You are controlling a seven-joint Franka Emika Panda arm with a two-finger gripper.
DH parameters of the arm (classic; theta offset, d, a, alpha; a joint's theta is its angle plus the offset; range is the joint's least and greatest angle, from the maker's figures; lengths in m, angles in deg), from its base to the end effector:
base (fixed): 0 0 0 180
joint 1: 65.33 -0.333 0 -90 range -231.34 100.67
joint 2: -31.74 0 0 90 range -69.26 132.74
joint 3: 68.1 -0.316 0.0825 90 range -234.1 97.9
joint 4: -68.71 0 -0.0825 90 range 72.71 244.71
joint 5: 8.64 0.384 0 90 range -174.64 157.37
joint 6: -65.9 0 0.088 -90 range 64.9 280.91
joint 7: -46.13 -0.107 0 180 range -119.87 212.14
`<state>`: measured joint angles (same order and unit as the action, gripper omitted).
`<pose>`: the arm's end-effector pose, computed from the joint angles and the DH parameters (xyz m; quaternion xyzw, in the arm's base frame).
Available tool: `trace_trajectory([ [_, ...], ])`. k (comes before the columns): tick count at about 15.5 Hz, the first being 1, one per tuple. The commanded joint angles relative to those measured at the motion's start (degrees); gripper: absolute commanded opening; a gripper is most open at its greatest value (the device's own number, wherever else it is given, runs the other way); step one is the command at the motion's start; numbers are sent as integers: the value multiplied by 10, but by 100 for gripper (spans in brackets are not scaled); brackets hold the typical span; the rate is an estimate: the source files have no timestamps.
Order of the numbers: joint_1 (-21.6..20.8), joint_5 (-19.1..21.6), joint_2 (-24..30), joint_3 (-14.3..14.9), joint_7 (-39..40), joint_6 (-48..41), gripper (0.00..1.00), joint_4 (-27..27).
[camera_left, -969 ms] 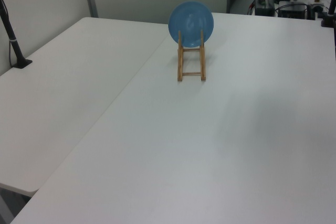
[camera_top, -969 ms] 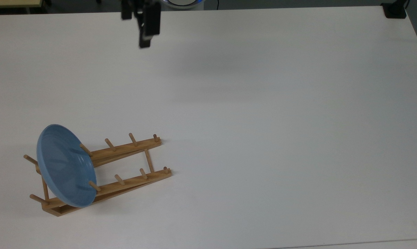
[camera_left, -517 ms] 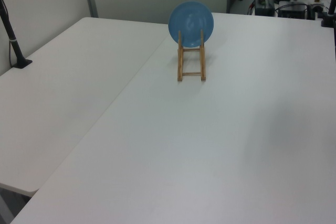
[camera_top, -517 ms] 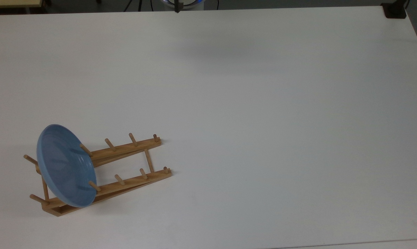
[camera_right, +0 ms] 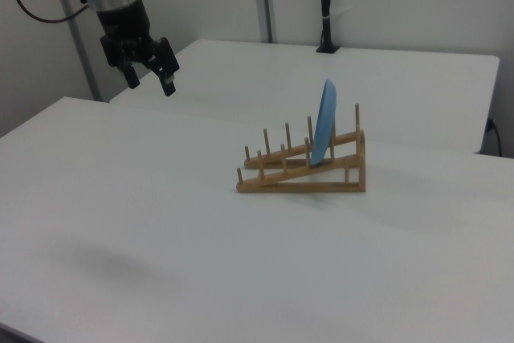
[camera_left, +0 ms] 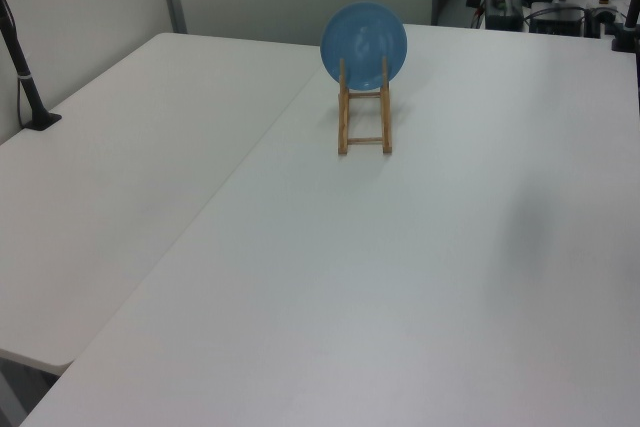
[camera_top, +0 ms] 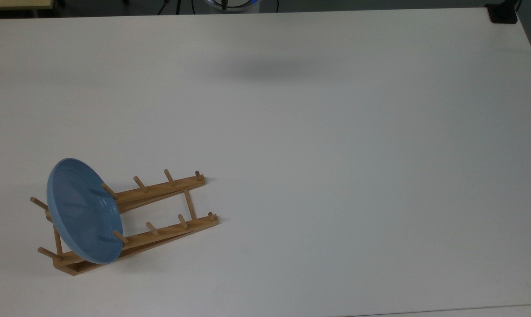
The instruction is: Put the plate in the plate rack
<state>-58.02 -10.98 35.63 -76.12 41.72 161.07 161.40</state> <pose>0.5426 0.0055 0.6476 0.9977 -0.0314 0.0563 0.0226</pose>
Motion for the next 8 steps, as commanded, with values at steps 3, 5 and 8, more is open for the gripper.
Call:
trace_trajectory([
  [3,-1,16,9,5,36,7,100,12],
  [5,0,31,9,5,36,7,100,12],
  [8,0,32,9,5,36,7,100,11],
])
